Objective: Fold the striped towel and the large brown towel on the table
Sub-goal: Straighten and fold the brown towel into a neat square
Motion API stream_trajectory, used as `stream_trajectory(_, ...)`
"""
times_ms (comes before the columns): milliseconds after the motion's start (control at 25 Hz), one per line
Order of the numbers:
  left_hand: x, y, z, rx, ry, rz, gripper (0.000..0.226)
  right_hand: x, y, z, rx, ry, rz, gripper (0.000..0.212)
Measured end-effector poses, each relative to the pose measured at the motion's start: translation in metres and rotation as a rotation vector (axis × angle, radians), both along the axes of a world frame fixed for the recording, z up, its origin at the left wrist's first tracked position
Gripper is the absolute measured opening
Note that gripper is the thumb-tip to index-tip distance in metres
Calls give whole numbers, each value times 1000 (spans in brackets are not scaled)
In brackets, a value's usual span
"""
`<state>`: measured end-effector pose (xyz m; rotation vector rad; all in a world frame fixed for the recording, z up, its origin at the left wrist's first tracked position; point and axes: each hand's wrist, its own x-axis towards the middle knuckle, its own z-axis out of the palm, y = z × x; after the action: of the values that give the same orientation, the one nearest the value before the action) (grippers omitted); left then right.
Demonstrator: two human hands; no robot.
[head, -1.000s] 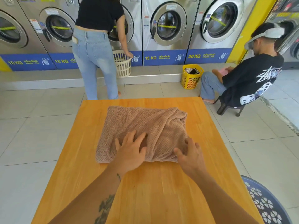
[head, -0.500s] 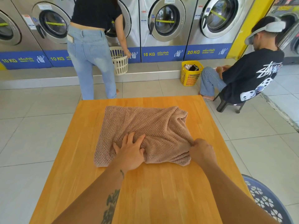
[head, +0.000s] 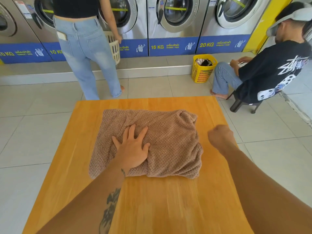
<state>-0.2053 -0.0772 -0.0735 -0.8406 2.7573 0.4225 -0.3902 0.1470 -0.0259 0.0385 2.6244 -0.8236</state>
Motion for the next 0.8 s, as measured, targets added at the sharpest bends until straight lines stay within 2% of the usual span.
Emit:
stream_trajectory(80,1,-3,-3,17,90,10,56,-2,14,0,104,-15,28,10)
stream_trajectory(200,4,19,1,-107,408,25,43,-1,-22,8,-64,261,171,27)
stream_trajectory(280,20,45,-3,-152,530,64,44,1,-64,17,-137,433,419,42)
stream_trajectory(320,32,55,-9,-139,514,81,47,3,-83,20,-88,482,583,47)
stream_trajectory(360,46,61,-16,-130,463,72,50,4,-97,15,13,479,739,51)
stream_trajectory(440,68,50,-29,-127,329,-10,54,6,-105,-5,317,329,956,56)
stream_trajectory(520,79,20,-35,-156,258,-100,55,9,-89,-23,523,148,983,60)
stream_trajectory(600,78,-6,-33,-204,249,-127,57,19,-62,-26,580,71,931,62)
stream_trajectory(720,78,-12,-22,-166,270,85,51,52,-13,-19,623,-2,865,65)
stream_trajectory(800,82,2,-14,28,317,334,47,81,18,-15,653,-51,835,67)
